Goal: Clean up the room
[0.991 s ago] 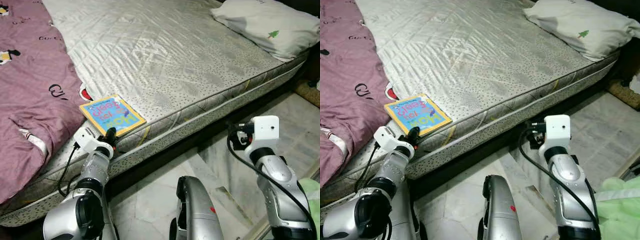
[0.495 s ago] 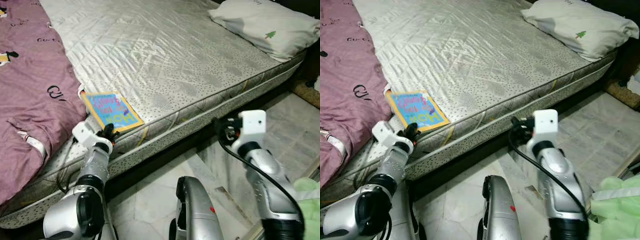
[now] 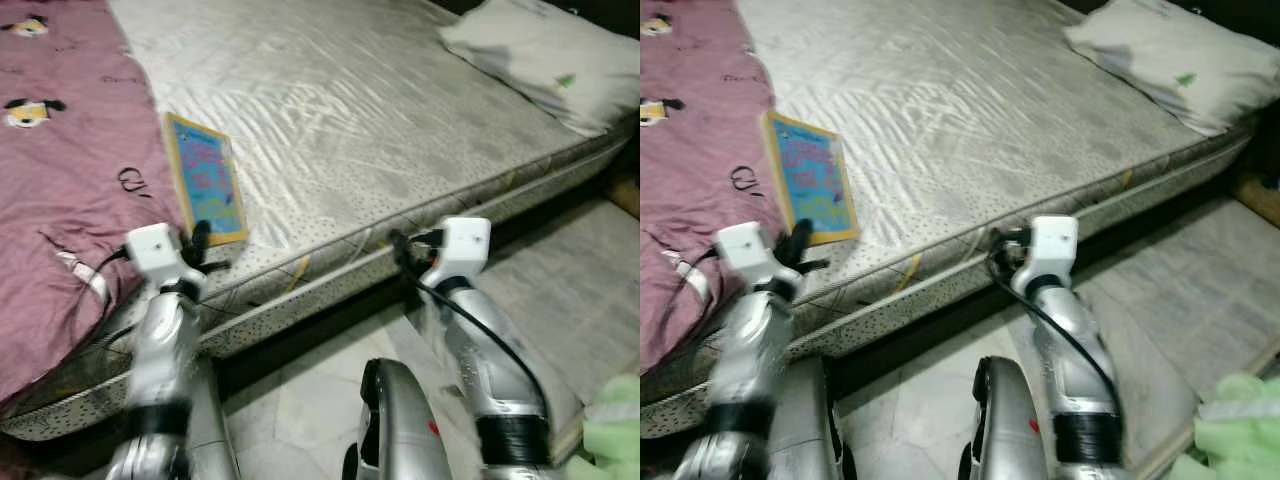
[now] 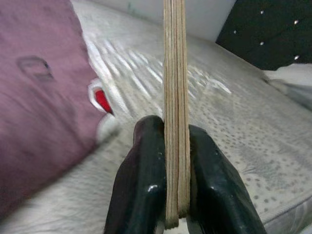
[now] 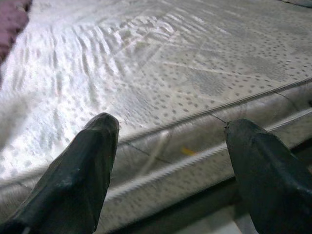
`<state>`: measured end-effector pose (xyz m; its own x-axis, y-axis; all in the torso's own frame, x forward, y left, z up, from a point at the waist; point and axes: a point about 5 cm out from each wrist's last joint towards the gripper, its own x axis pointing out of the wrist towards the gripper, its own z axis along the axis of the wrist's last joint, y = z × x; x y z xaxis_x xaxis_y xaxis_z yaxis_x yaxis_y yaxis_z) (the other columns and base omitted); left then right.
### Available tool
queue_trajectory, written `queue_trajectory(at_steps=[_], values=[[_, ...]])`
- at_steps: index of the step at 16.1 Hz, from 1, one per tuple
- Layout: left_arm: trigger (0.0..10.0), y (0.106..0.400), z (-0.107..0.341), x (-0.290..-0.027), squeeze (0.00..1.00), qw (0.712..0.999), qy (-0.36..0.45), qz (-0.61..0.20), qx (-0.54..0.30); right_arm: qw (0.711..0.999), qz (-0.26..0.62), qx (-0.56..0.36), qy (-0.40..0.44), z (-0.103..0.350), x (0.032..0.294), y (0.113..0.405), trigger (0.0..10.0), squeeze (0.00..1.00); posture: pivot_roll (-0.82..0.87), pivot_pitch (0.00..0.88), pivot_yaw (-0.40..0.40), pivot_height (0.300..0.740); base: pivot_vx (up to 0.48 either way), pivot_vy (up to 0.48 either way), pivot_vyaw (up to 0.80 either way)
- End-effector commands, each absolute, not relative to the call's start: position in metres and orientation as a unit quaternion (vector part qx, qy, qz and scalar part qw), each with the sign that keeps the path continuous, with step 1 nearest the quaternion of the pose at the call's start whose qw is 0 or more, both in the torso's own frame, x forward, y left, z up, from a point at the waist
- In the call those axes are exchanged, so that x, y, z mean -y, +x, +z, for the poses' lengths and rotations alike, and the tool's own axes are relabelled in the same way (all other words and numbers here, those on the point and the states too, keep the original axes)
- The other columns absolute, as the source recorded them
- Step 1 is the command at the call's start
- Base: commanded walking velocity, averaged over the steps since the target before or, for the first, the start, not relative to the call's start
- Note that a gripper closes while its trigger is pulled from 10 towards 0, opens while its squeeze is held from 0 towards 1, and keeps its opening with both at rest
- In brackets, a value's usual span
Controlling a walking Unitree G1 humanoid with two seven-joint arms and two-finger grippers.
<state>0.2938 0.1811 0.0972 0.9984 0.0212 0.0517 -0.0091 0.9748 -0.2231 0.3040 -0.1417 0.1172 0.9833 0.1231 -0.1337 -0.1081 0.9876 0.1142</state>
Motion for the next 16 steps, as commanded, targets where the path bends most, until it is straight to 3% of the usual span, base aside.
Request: queue_trajectory(at_steps=[1,5,6,7,9,11,16], values=[[0.0,0.287,0.113,-0.17,0.0,0.996,-0.079,-0.017,0.036,0.996,0.035,-0.072,0.048,0.113,0.145,0.308,10.0,0.0,0.1,0.0,-0.044,0.524,0.0,0.0,0.0],[0.0,0.265,0.118,-0.178,0.0,1.0,-0.011,0.004,-0.001,0.995,0.052,-0.044,0.075,0.114,0.13,0.314,10.0,0.0,0.13,0.0,-0.036,0.524,0.0,0.0,0.0],[3.7,0.261,0.118,-0.18,0.0,1.0,0.009,0.015,-0.005,0.994,0.038,-0.047,0.086,0.112,0.13,0.314,10.0,0.0,0.13,0.0,-0.037,0.524,0.0,0.0,0.0],[10.0,0.259,0.115,-0.181,0.0,0.999,0.014,0.029,-0.009,0.994,0.036,-0.047,0.087,0.112,0.129,0.314,10.0,0.0,0.12,0.0,-0.035,0.524,0.0,0.0,0.0],[10.0,0.254,0.108,-0.185,0.0,0.992,0.051,0.107,-0.047,0.991,0.047,-0.056,0.111,0.111,0.128,0.31,10.0,0.0,0.12,0.0,-0.033,0.524,0.0,0.0,0.0],[10.0,0.252,0.111,-0.173,0.0,0.999,-0.011,0.02,-0.026,0.984,0.067,-0.05,0.156,0.111,0.123,0.302,10.0,0.0,0.1,0.0,-0.021,0.524,0.0,0.0,0.0],[10.0,0.253,0.106,-0.167,0.0,0.999,0.001,0.023,-0.036,0.981,0.083,-0.017,0.172,0.117,0.122,0.301,10.0,0.0,0.1,0.0,-0.033,0.529,0.0,0.0,0.0]])
